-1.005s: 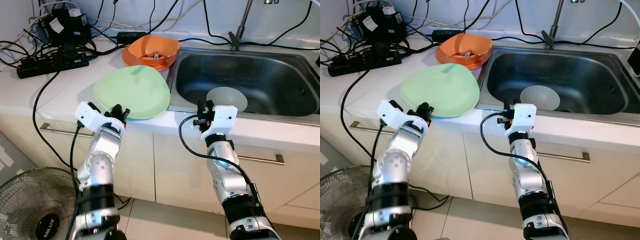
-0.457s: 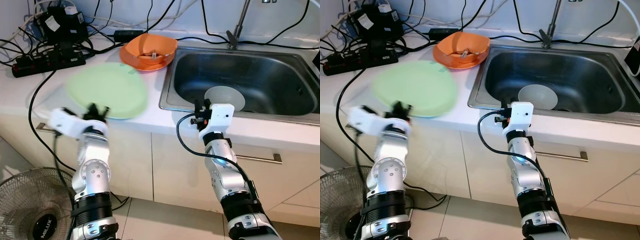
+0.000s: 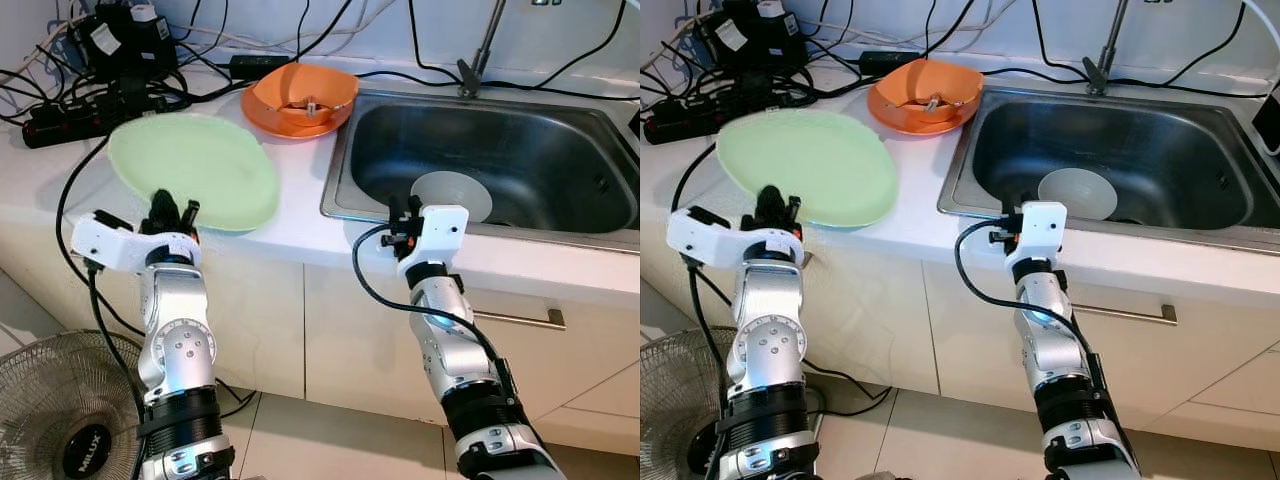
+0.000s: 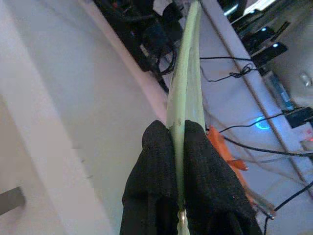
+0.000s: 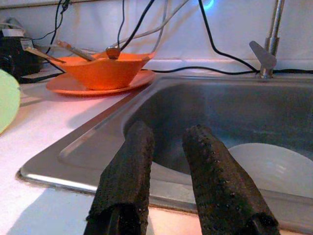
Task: Kitchen organization
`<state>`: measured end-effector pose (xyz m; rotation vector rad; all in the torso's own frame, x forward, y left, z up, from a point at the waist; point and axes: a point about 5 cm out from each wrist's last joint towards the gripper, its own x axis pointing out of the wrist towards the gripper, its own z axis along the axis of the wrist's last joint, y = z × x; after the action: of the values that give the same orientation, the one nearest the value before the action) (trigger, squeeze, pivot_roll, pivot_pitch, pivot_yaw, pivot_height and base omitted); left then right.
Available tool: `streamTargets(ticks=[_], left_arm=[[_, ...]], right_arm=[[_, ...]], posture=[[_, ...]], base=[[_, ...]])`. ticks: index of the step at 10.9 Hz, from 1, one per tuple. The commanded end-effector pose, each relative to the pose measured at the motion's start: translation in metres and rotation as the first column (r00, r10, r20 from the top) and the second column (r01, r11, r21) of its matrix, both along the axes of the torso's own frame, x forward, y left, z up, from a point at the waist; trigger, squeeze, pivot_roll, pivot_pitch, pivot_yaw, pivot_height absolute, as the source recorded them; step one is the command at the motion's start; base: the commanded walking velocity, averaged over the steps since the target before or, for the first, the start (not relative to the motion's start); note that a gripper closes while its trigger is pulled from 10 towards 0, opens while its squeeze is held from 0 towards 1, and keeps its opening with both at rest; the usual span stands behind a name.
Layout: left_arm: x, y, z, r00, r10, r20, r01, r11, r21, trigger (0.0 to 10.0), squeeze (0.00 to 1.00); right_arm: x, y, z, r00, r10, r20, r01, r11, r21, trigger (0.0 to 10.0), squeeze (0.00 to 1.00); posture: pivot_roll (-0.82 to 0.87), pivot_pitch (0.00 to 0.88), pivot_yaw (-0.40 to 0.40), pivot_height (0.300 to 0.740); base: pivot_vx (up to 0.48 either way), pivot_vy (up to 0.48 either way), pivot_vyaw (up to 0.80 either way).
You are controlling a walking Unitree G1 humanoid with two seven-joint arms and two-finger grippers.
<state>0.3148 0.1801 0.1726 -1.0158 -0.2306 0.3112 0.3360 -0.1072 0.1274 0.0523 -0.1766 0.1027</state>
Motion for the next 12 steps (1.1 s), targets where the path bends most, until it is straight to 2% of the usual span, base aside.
streamTargets(ticks=[1,5,7,8,9,10,12], left_arm=[[0.001,-0.015,0.016,0.995,-0.036,0.094,0.04,0.999,-0.037,10.0,0.0],[0.004,-0.013,0.034,0.982,-0.044,0.185,0.055,0.997,-0.055,10.0,0.0],[0.004,-0.015,0.053,0.958,-0.077,0.278,0.097,0.994,-0.057,10.0,0.0],[0.004,-0.019,0.066,0.936,-0.118,0.33,0.137,0.99,-0.035,10.0,0.0],[0.005,-0.032,0.077,0.902,-0.214,0.376,0.21,0.976,0.051,10.0,0.0],[0.006,-0.044,0.078,0.872,-0.302,0.385,0.287,0.953,0.097,10.0,0.0],[0.005,-0.069,0.076,0.793,-0.478,0.378,0.423,0.878,0.223,10.0,0.0]], right_arm=[[0.001,0.001,-0.002,1.0,0.009,-0.015,-0.009,1.0,-0.002,10.0,0.0],[0.002,0.002,-0.002,1.0,0.005,-0.011,-0.005,1.0,0.004,10.0,0.0],[0.002,0.002,-0.002,1.0,0.004,-0.01,-0.004,1.0,0.005,10.0,0.0],[0.002,0.002,-0.001,1.0,0.003,-0.009,-0.003,1.0,0.005,10.0,0.0],[0.002,0.001,-0.001,1.0,0.0,-0.006,0.0,1.0,0.005,10.0,0.0],[0.003,0.0,0.001,1.0,-0.003,-0.003,0.003,1.0,0.007,10.0,0.0],[0.006,-0.006,0.004,1.0,-0.019,0.001,0.019,1.0,0.023,10.0,0.0]], posture=[[0.11,0.0,0.035,0.74],[0.11,0.0,0.038,0.74],[0.11,0.0,0.038,0.74],[0.11,0.0,0.04,0.74],[0.11,0.0,0.041,0.74],[0.1,0.0,0.043,0.74],[0.1,0.0,0.044,0.74]], base=[[0.0,0.0,0.0],[0.0,0.0,0.0],[0.0,0.0,0.0],[0.0,0.0,0.0],[0.0,0.0,0.0],[0.0,0.0,0.0],[0.0,0.0,0.0]])
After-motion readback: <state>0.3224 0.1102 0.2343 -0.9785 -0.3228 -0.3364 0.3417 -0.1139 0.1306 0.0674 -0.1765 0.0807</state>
